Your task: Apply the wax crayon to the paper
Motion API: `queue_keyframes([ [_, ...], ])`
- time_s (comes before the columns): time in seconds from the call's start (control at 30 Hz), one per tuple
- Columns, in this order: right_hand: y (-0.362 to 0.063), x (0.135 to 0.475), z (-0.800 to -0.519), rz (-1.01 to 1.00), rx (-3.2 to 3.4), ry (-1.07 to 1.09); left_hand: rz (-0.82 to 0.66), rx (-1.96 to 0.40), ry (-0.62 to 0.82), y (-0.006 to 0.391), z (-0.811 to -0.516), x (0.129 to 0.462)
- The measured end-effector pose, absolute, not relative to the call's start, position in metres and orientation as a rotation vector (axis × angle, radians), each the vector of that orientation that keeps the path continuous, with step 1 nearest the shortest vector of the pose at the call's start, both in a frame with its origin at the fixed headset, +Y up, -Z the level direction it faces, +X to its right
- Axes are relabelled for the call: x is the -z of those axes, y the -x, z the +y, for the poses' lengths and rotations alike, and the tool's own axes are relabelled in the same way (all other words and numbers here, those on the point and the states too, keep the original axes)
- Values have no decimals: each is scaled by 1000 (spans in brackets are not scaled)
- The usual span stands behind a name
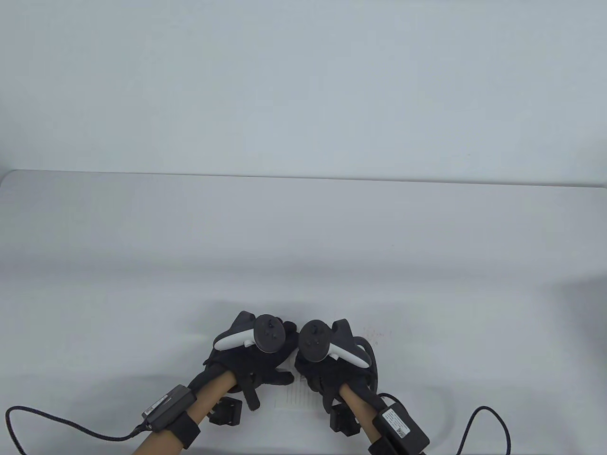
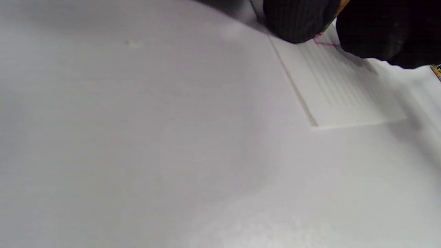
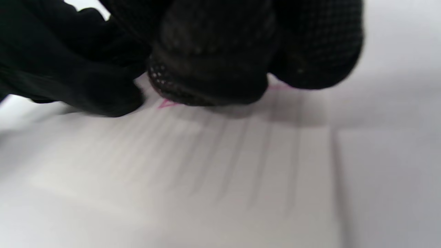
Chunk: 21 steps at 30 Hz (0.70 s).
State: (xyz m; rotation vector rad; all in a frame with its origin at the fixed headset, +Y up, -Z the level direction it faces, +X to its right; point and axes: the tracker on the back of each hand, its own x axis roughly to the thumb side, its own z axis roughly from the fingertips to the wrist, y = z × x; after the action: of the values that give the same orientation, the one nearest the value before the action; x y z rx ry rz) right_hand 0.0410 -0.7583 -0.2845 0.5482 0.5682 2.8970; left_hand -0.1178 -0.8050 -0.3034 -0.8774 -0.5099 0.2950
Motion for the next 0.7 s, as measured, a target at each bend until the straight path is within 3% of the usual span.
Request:
queue_keyframes([
  [0.13, -57, 295, -753, 315, -3268, -317, -511, -289, 878, 118, -805, 304],
  [0.2, -56, 291, -753, 244, -3290, -379, -511, -292, 879, 118, -805, 304],
  [0.27, -47, 283, -752, 275, -3140, -523, -510, -293, 881, 118, -805, 304],
  [0.37, -32, 278, -760, 637, -2770, -630, -510, -295, 880, 118, -805, 303],
  [0.57, -55, 291, -755, 234, -3230, -405, -510, -295, 881, 118, -805, 304],
  [0.67, -49, 283, -755, 190, -3161, -540, -510, -295, 881, 118, -805, 303],
  [0.7, -41, 279, -756, 286, -3004, -642, -510, -296, 881, 118, -805, 303],
])
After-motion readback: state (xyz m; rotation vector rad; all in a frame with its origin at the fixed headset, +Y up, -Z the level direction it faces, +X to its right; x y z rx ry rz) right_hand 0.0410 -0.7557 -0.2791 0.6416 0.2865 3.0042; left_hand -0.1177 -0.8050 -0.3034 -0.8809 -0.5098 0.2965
